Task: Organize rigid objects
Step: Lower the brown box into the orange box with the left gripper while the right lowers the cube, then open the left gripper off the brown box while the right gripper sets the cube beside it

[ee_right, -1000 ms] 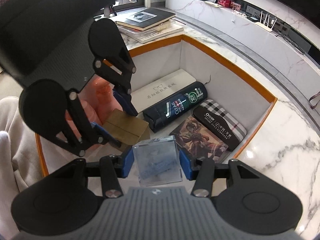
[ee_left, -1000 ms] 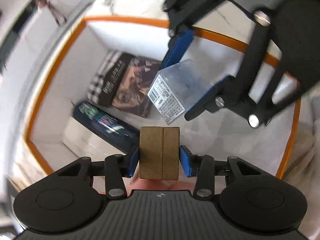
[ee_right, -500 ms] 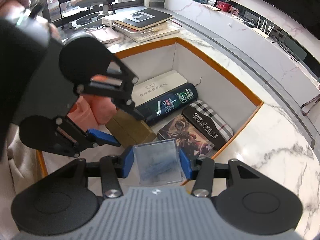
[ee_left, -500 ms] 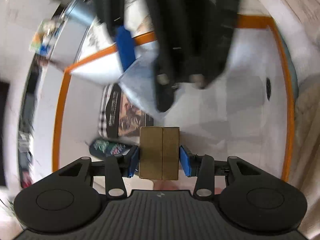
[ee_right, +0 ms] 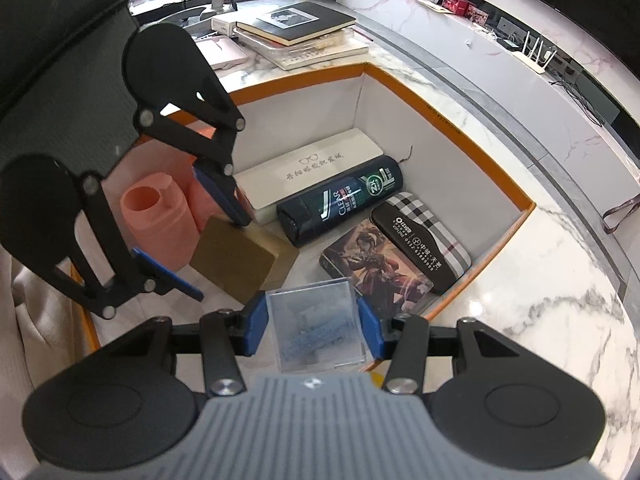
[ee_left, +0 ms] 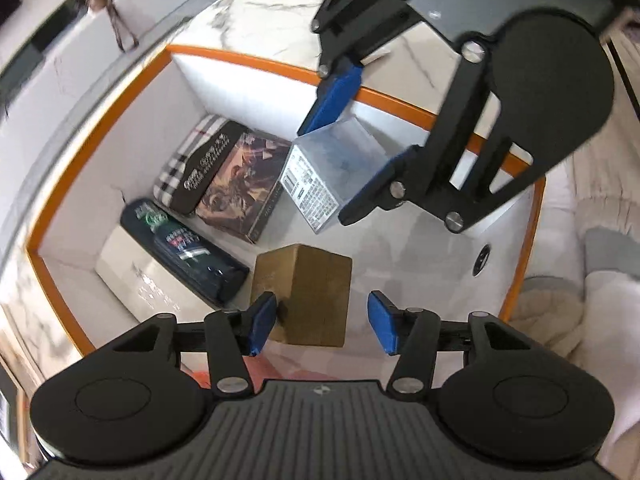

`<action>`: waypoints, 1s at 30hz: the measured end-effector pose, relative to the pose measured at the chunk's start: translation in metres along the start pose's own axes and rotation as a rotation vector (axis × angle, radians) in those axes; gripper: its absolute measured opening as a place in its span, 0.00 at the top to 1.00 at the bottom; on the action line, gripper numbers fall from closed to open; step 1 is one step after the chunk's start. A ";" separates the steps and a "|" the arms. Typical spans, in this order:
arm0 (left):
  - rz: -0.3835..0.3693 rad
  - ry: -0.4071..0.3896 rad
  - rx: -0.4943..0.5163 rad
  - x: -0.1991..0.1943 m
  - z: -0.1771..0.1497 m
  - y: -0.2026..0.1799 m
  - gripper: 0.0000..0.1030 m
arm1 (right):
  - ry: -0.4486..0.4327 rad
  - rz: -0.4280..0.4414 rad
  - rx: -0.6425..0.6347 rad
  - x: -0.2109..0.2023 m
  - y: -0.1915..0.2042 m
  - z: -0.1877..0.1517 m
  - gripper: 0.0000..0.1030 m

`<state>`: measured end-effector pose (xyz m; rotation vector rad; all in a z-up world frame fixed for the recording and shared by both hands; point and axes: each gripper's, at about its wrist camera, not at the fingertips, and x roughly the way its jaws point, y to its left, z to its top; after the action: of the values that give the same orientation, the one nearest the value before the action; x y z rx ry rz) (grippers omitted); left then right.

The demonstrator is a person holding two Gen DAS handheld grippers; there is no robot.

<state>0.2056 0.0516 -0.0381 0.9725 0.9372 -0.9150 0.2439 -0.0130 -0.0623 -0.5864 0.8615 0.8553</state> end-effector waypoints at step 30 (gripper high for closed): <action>0.046 0.155 0.071 0.036 -0.001 0.022 0.46 | 0.281 0.105 -0.446 0.056 -0.001 0.020 0.41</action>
<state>0.2369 0.0520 -0.0658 1.1334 1.0141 -0.8479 0.2732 0.0242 -0.0981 -1.0780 0.9666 1.0878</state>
